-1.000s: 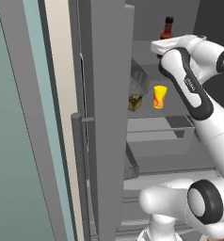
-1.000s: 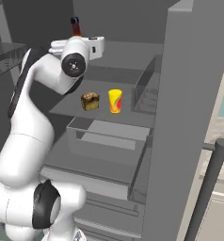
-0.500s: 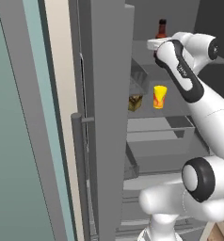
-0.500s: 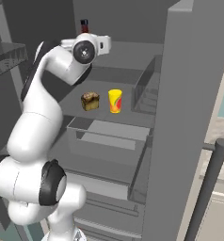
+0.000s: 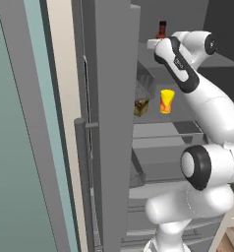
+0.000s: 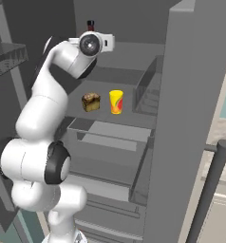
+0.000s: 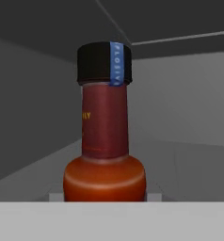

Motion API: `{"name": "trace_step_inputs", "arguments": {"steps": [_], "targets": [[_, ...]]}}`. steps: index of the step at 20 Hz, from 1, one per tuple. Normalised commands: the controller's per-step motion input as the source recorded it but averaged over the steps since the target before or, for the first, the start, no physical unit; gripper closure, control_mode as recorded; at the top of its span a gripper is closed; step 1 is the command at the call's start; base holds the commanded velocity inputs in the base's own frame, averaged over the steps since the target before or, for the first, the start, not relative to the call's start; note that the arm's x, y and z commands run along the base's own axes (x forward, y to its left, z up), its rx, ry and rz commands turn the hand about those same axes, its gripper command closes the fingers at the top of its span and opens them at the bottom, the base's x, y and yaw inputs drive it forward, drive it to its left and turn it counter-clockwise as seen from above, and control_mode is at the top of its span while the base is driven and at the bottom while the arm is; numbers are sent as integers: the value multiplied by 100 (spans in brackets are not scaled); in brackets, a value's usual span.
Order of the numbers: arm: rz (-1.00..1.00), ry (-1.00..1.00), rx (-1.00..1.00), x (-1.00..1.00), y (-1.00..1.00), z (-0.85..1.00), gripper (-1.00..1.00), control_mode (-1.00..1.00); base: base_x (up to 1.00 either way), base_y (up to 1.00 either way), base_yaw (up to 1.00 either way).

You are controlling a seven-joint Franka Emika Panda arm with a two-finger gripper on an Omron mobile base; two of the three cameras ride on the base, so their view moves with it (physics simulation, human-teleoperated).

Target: Place the ketchup and condiment bottle from the counter to the top shelf of the fridge. If the existing items in the fridge are on the top shelf, move them to other shelves.

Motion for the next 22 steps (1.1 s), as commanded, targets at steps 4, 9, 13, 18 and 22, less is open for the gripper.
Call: {"name": "trace_step_inputs", "arguments": {"steps": [4, 9, 13, 18, 22], "targets": [[0, 0, 1, 36, 0, -42, 100, -100, 0, 0, 0], [0, 0, 0, 38, 0, -32, 100, -100, 0, 0, 0], [0, 0, 0, 47, 0, -7, 100, -100, 0, 0, 0], [0, 0, 0, 52, 0, -4, 100, -100, 0, 0, 0], [0, 2, 0, 25, 0, -1, -100, -100, 0, 0, 0]]}}
